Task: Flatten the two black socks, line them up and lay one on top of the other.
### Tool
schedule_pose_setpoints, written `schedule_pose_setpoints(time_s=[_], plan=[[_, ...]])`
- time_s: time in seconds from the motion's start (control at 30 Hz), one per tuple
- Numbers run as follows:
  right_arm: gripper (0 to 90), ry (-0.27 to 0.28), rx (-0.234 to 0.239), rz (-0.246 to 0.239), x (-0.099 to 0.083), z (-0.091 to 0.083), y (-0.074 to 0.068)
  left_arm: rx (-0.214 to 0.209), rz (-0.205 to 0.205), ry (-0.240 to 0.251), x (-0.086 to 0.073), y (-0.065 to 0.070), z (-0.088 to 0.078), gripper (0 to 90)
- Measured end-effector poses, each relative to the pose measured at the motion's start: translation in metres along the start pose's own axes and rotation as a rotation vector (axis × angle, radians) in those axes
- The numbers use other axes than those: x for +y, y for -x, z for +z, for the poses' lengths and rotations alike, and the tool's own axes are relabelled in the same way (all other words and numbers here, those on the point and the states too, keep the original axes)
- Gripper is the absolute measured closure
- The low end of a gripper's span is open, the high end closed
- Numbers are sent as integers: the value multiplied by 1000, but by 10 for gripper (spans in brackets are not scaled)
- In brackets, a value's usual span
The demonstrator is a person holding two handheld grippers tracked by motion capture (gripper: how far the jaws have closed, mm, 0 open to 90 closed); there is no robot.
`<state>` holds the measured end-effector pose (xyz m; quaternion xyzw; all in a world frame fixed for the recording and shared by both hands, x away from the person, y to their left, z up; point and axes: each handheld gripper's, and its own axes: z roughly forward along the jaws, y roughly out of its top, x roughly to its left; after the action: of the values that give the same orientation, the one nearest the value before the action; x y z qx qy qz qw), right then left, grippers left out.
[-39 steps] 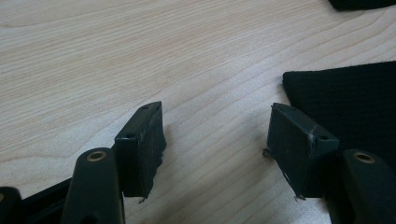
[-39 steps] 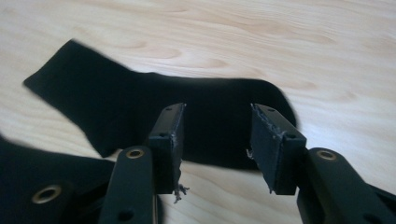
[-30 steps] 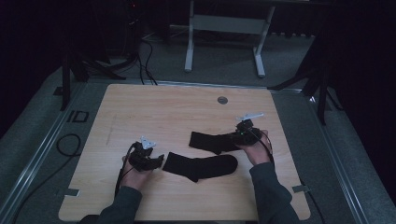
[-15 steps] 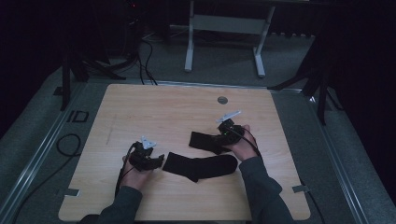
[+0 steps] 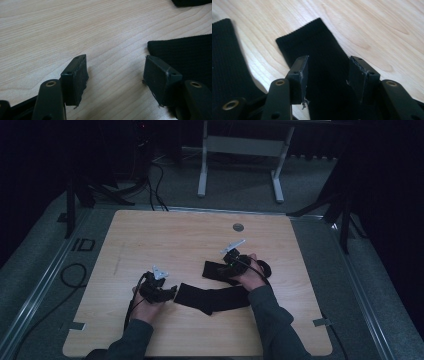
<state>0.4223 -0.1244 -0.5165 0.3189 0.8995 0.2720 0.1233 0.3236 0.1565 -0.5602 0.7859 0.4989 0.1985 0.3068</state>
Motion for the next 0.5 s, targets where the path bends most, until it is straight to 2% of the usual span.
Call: schedule_pose_setpoints(time_s=[0.2,0.33,0.43,0.5], plan=[[434,-42,-1,3,-1,13,-1,0,0,0,0,0,0,362],[431,-87,1,15,-4,24,0,0,0,0,0,0,0,362],[462,-79,18,36,-5,25,1,0,-1,0,0,0,0,362],[527,-80,15,39,-4,25,0,0,-1,1,0,0,0,361]])
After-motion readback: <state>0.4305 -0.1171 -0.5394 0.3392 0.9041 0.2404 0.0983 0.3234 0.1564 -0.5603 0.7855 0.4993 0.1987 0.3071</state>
